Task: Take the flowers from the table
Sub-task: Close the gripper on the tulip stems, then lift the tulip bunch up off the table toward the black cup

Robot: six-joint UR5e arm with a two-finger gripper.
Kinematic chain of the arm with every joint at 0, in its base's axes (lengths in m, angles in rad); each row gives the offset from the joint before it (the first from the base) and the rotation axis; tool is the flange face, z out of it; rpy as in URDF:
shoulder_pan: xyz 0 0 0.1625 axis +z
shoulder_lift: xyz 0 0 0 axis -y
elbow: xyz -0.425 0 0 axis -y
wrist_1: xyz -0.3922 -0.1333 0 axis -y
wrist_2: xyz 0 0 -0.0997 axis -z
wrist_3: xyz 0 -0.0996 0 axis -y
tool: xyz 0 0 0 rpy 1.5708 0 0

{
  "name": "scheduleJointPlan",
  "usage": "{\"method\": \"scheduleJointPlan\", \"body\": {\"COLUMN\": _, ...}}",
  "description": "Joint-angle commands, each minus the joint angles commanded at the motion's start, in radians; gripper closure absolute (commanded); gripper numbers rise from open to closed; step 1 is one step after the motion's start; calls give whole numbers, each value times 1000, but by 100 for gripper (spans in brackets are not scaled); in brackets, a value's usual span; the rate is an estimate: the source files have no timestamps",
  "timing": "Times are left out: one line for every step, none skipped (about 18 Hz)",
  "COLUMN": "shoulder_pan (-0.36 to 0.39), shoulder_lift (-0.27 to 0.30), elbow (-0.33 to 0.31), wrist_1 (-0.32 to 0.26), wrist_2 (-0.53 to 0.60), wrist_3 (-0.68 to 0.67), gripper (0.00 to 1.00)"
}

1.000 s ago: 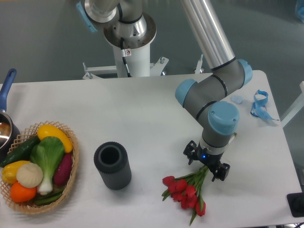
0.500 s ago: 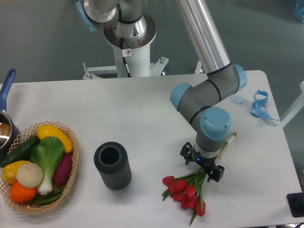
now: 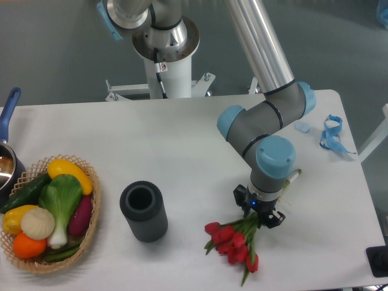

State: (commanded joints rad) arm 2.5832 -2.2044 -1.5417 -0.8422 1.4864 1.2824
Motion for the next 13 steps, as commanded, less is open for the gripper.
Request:
{"method": "scheduleJointPlan", "body": {"shoulder_pan": 0, "shoulder_lift": 0, "elbow": 0, "wrist_1": -2, "wrist_2": 0, "wrist_3": 0, "gripper": 76}}
{"method": "scheduleJointPlan", "body": {"shoulder_pan": 0, "shoulder_lift": 3, "elbow": 0, "wrist_1": -2, "wrist_2": -2, "wrist_3": -2, "gripper": 77}}
{"method": "scheduleJointPlan", "body": {"shoulder_pan": 0, "shoulder_lift": 5, "elbow": -3, "wrist_1": -2, "wrist_2": -2, "wrist_3": 0, "gripper": 78}}
{"method": "scheduleJointPlan", "body": {"shoulder_pan": 2, "shoulder_lift": 12, "elbow": -3, "wrist_1": -2, "wrist_2": -5, "wrist_3": 0, "gripper": 80}}
{"method": "scheduleJointPlan", "body": {"shoulder_pan": 6, "shoulder_lift": 17, "elbow": -5, "wrist_1": -2, "wrist_2": -9, "wrist_3": -2, "gripper": 85}}
{"method": "scheduleJointPlan", "body": {"shoulder_pan": 8, "shoulder_lift": 23, "elbow": -6, "wrist_1": -2, "wrist_2": -11, "wrist_3": -2, "gripper": 90}}
{"method": "scheduleJointPlan", "body": {"shoulder_pan": 8, "shoulder_lift": 29, "elbow": -6, "wrist_1": -2, "wrist_2": -11, "wrist_3": -2, "gripper": 90}}
{"method": "scheduleJointPlan", "body": {"shoulder_pan": 9, "shoulder_lift": 34, "elbow": -5, "wrist_1": -2, "wrist_2": -11, "wrist_3": -2, "gripper": 90}}
{"method": "scheduleJointPlan", "body": {"shoulder_pan": 14, "shoulder_lift": 44, "elbow": -6, "wrist_1": -2, "wrist_2": -11, "wrist_3": -2, "gripper": 90}}
{"method": "scheduleJointPlan", "body": {"shoulder_pan": 15, "shoulder_lift": 64, "elbow": -6, "wrist_1": -2, "wrist_2": -15, "wrist_3": -2, "gripper": 89}}
{"method": "scheduleJointPlan", "body": {"shoulder_pan": 15, "shoulder_lift": 84, "elbow": -12, "wrist_1": -3, "wrist_2": -32, "wrist_3": -2, "gripper": 89}}
{"method": "scheduleJointPlan", "body": {"shoulder_pan": 15, "shoulder_lift": 115, "elbow": -20, "wrist_1": -2, "wrist_2": -61, "wrist_3": -2, "gripper": 87}}
{"method": "scheduleJointPlan", "body": {"shoulder_pan": 18, "shoulder_lift": 148, "elbow": -24, "wrist_1": -3, "wrist_2": -108, "wrist_3": -11, "gripper": 86}}
